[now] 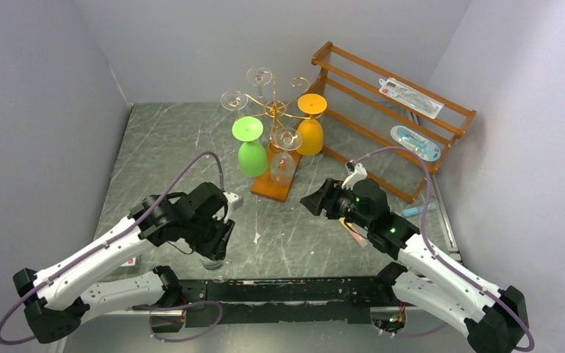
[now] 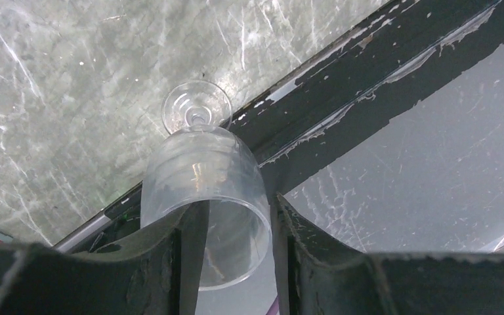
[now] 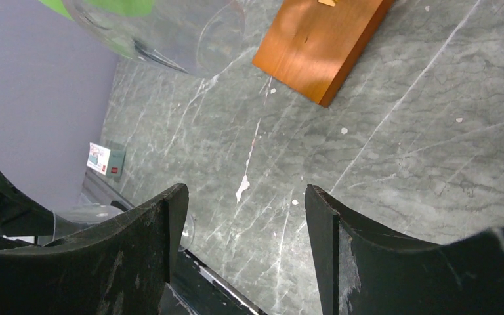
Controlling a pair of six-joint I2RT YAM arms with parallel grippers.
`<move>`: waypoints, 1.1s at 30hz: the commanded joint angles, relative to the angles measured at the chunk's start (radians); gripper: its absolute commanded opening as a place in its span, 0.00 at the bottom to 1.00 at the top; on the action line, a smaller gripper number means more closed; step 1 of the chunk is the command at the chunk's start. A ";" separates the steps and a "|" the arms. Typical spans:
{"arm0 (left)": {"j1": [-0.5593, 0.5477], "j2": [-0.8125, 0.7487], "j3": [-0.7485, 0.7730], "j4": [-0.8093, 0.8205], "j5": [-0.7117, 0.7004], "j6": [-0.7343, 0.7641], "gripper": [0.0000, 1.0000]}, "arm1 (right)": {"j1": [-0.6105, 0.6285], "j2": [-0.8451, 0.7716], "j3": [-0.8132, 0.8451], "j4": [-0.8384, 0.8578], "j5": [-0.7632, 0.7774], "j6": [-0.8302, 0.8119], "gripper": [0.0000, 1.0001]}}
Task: Place the wine glass upside down on the wine glass rack
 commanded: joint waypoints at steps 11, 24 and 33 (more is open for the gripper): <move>-0.006 0.053 -0.033 0.033 0.026 0.057 0.05 | 0.002 -0.013 -0.005 -0.021 0.029 -0.001 0.69; -0.006 0.003 0.041 0.352 0.148 0.040 0.05 | 0.002 -0.056 0.000 -0.013 0.003 0.183 0.65; -0.013 -0.062 -0.169 0.901 -0.002 -0.086 0.05 | 0.002 -0.060 0.020 -0.160 0.066 0.491 0.64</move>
